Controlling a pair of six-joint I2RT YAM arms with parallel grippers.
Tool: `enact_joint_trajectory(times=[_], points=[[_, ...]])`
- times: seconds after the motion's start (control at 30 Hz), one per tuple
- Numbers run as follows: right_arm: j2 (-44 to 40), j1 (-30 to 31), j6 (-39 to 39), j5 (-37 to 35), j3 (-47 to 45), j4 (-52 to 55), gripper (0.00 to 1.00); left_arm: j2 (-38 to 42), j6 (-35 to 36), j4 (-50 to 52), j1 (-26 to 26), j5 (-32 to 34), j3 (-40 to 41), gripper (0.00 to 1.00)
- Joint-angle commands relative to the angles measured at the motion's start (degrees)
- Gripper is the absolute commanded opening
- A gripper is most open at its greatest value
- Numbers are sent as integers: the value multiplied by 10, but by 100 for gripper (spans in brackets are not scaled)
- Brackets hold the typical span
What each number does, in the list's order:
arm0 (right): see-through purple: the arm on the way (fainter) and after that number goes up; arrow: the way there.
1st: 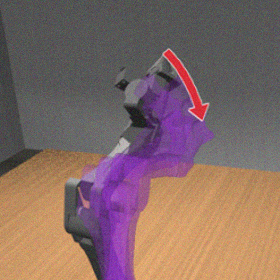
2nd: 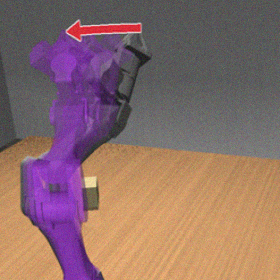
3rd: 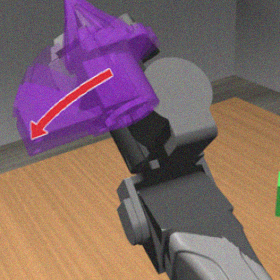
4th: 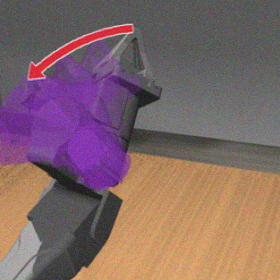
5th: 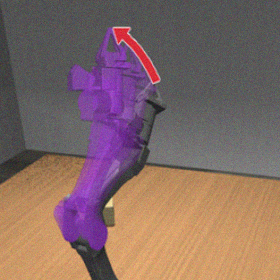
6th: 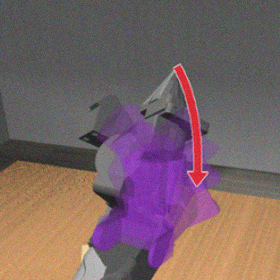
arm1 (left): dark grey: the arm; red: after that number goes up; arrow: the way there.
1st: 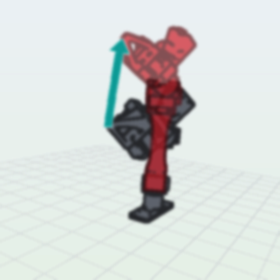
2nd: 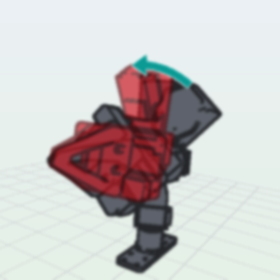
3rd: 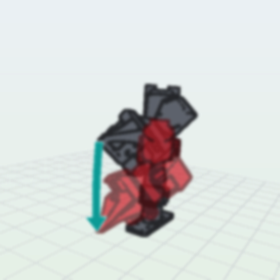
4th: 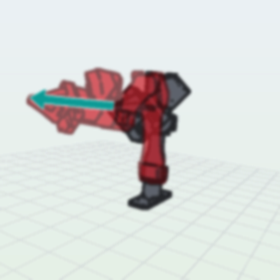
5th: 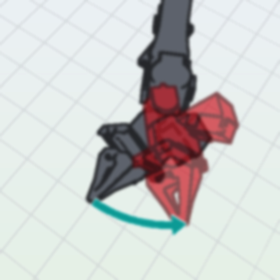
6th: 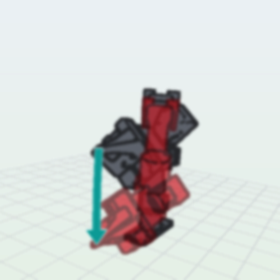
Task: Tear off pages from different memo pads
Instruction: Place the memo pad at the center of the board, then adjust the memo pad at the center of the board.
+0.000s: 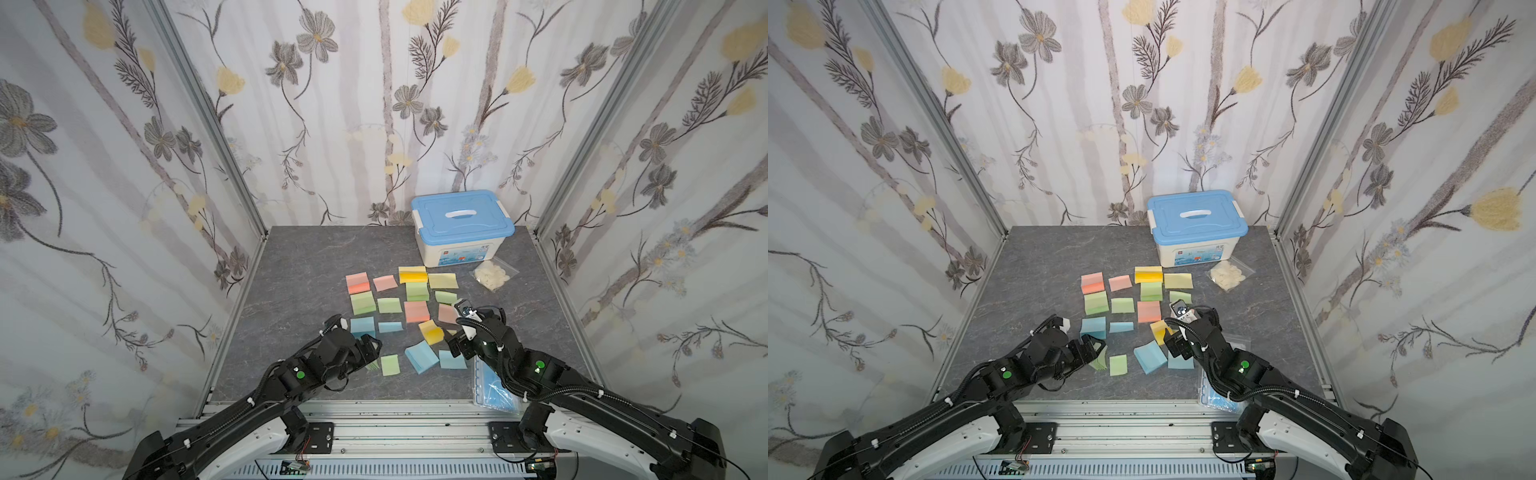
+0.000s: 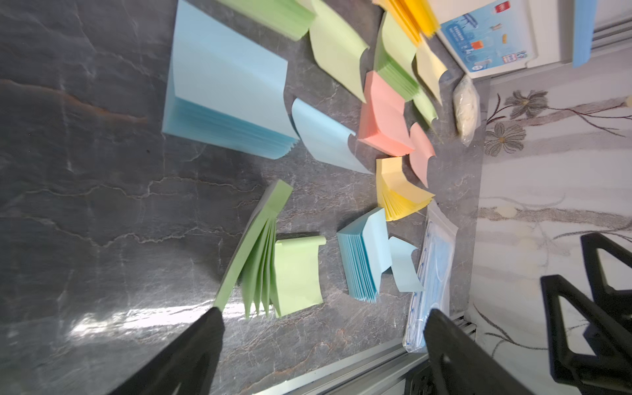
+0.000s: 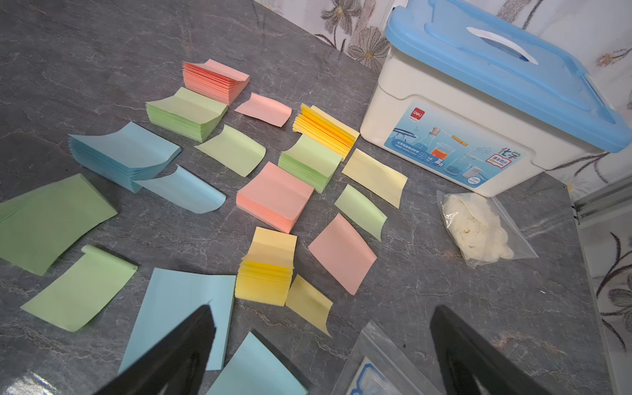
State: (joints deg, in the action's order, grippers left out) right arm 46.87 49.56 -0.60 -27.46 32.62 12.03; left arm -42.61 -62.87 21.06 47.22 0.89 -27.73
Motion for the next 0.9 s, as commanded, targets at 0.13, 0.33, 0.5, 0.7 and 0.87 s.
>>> enact_joint_trajectory(times=[0.13,0.33,0.5,0.7,0.87], points=[[-35,-6,4,-96,-19,-18,100,54,51,190,8,57,-55,100],[-48,-10,-1,-99,-36,-17,100,37,111,161,8,97,-89,90],[-33,-12,2,-88,-46,-17,100,-137,186,80,9,48,-118,84],[-17,-14,2,-63,-52,-17,100,-275,229,47,10,59,-154,85],[-3,-15,5,-59,-56,-21,100,-323,239,53,12,70,-171,71]])
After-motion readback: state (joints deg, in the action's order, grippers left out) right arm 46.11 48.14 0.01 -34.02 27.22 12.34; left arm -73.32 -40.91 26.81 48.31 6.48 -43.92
